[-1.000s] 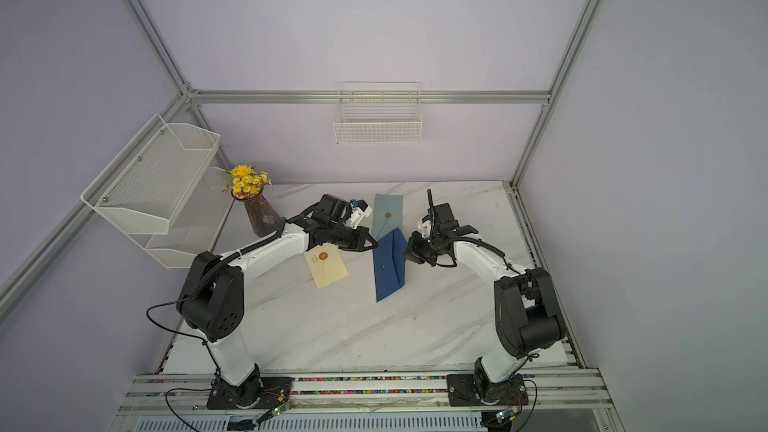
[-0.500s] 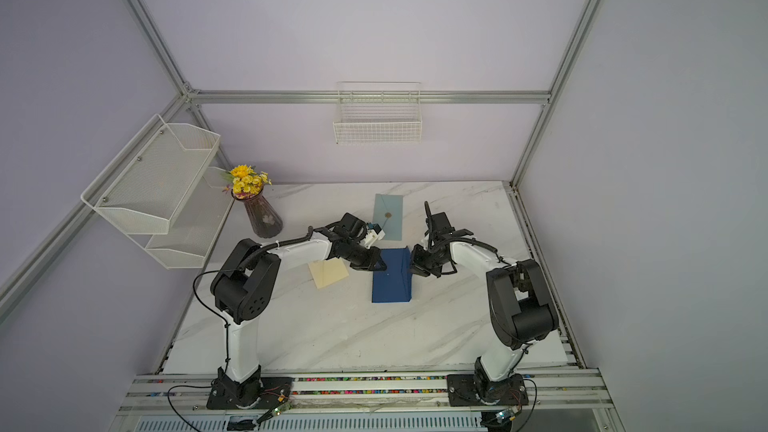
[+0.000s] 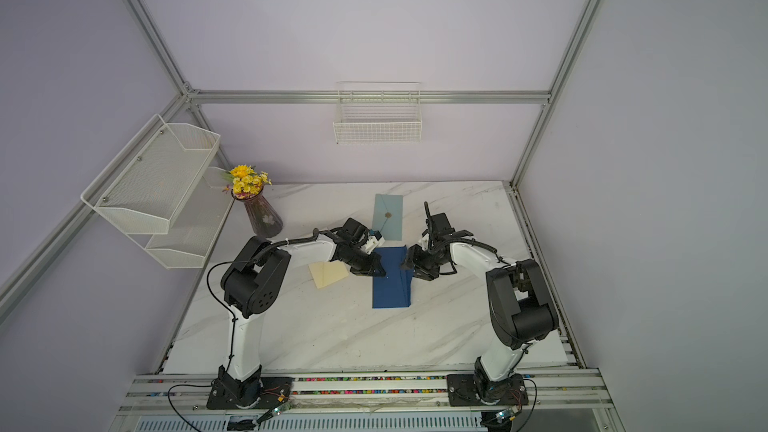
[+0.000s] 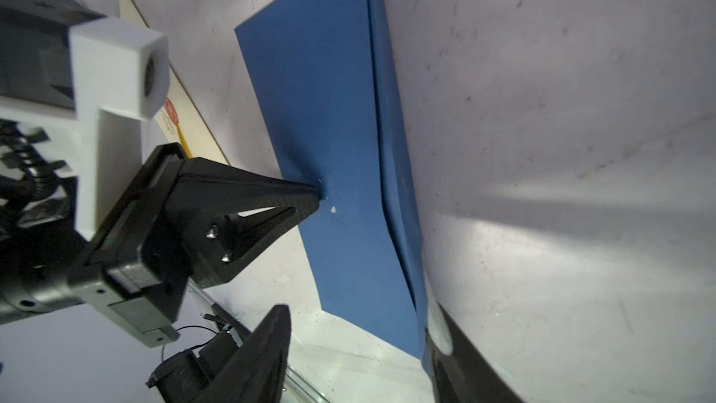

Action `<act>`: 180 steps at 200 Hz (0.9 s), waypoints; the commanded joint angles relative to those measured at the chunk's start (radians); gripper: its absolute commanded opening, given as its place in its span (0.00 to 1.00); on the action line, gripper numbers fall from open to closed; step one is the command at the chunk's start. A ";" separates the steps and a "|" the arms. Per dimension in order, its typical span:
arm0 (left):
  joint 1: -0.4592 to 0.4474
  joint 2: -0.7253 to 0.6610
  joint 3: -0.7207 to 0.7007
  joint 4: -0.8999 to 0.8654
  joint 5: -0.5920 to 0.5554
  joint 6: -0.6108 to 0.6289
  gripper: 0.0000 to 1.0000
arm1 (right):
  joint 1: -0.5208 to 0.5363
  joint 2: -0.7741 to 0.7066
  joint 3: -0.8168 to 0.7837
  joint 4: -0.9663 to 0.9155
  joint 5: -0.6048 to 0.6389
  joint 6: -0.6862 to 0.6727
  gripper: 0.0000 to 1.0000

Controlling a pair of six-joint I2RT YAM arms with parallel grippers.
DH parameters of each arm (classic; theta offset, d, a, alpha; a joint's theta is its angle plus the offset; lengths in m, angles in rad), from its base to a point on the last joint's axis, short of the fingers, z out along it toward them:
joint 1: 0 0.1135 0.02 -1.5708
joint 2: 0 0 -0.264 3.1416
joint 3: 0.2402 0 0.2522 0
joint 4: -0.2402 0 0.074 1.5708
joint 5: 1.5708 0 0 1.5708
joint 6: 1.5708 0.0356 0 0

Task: Fold the letter paper in half and place it into the envelope
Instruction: Place the envelope at the center of the board, then fold the envelope flap on the envelope.

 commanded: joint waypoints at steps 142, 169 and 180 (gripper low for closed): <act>0.006 0.023 0.027 -0.065 0.015 0.076 0.00 | 0.013 0.163 -0.021 0.337 -0.168 0.160 0.68; 0.006 0.025 0.025 -0.065 0.016 0.073 0.00 | 0.016 0.187 -0.022 0.327 -0.142 0.154 0.68; 0.007 0.025 0.025 -0.065 0.015 0.074 0.00 | 0.016 0.195 -0.015 0.299 -0.118 0.140 0.66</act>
